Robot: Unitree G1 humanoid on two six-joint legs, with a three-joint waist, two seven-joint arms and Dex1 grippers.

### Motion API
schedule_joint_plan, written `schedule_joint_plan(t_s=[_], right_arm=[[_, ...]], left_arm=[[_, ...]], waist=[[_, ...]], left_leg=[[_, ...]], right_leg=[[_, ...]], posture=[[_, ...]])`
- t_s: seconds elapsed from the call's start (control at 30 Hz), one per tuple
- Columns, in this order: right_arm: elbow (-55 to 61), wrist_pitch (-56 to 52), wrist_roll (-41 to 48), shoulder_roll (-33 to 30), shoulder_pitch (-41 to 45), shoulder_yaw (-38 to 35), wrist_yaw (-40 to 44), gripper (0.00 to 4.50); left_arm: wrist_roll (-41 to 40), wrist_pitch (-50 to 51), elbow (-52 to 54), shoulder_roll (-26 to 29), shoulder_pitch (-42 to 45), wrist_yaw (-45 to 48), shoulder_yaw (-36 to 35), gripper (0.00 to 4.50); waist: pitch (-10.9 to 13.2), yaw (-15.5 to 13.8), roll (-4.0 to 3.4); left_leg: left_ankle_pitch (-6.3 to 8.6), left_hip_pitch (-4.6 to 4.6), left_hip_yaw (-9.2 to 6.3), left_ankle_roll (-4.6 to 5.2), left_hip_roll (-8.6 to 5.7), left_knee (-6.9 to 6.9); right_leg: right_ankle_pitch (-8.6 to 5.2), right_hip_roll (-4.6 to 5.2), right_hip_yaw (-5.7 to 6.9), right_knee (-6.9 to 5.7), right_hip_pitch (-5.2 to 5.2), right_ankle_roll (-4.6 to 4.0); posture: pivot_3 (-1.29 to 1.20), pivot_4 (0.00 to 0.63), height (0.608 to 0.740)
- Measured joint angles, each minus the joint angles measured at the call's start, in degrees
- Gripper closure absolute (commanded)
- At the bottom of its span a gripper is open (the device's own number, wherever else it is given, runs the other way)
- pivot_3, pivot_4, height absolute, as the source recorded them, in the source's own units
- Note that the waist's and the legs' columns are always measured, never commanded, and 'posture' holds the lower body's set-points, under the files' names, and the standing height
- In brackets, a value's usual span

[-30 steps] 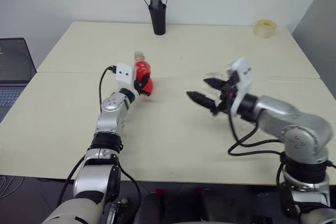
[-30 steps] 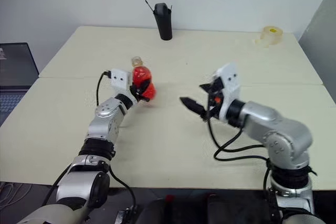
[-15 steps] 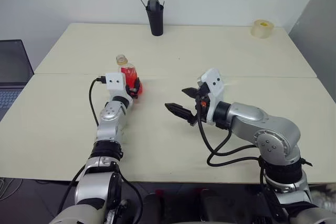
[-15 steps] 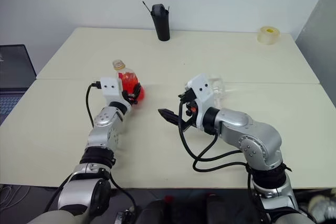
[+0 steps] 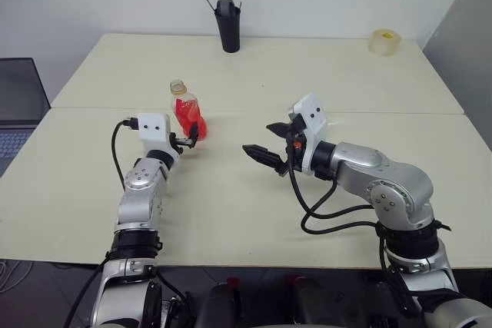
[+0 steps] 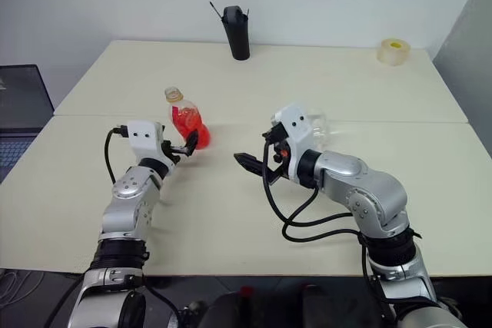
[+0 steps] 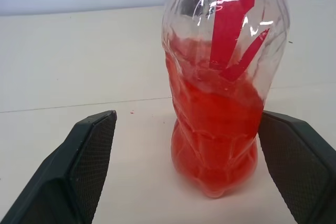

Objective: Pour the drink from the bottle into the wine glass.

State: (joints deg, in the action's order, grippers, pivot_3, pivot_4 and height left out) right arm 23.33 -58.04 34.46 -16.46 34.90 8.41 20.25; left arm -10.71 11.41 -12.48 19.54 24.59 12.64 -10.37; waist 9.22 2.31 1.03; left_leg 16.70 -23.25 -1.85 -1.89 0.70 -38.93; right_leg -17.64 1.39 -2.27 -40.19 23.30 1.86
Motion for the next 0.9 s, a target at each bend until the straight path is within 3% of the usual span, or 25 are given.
schedule_joint_plan(t_s=[0.2,0.43,0.6,0.73,0.83,0.9], right_arm=[[-2.19,0.51,-1.69,-3.32,0.2,-0.63,2.28,0.0],[-2.62,-1.18,-1.67,-7.31,0.11,-5.75,2.1,0.0],[-1.49,-8.66,-1.85,-7.83,0.14,-12.19,-3.41,0.0],[-3.4,-12.32,-5.54,-8.0,2.93,-13.61,-9.05,0.0],[-6.6,-16.39,-9.02,-10.44,5.27,-7.93,-10.54,0.0],[-10.97,-17.85,-10.08,-8.54,6.66,-7.23,-10.98,0.0]], left_arm=[[-4.62,9.85,13.51,3.7,-8.73,4.34,-1.44,0.07],[-16.12,16.02,20.88,12.36,-15.09,23.15,-1.75,0.07],[-18.13,16.86,29.59,17.77,-18.37,33.45,4.07,0.07],[-17.73,17.06,32.6,17.61,-15.55,35.51,9.87,0.07],[-17.0,16.96,32.54,14.78,-10.92,33.9,10.86,0.07],[-16.66,16.86,32.5,13.95,-9.64,32.99,11.26,0.07]], waist=[[0.0,0.1,0.0],[0.0,-0.12,0.0],[0.01,-0.41,-0.01],[0.01,-0.41,-0.02],[0.01,-0.39,-0.01],[0.01,-0.05,-0.01]], left_leg=[[0.09,0.0,-0.05,0.16,0.01,0.04],[0.1,0.0,-0.07,0.18,0.0,0.04],[0.11,0.0,-0.06,0.2,0.0,0.08],[0.12,0.02,-0.03,0.21,0.01,0.08],[0.12,0.03,0.04,0.22,0.01,0.07],[0.12,0.06,0.16,0.21,0.02,0.11]], right_leg=[[0.0,0.15,-0.02,0.01,-0.02,0.0],[0.0,0.09,0.0,0.1,-0.07,0.0],[0.0,0.1,-0.09,0.14,-0.09,-0.01],[0.0,-0.05,-0.1,0.11,-0.09,-0.01],[0.0,-0.06,-0.09,0.12,-0.08,-0.01],[0.0,-0.07,-0.13,0.11,-0.06,-0.01]], posture=[[0.0,0.15,0.74],[0.0,0.15,0.74],[0.0,0.15,0.74],[0.0,0.15,0.74],[0.0,0.15,0.74],[0.0,0.15,0.74]])
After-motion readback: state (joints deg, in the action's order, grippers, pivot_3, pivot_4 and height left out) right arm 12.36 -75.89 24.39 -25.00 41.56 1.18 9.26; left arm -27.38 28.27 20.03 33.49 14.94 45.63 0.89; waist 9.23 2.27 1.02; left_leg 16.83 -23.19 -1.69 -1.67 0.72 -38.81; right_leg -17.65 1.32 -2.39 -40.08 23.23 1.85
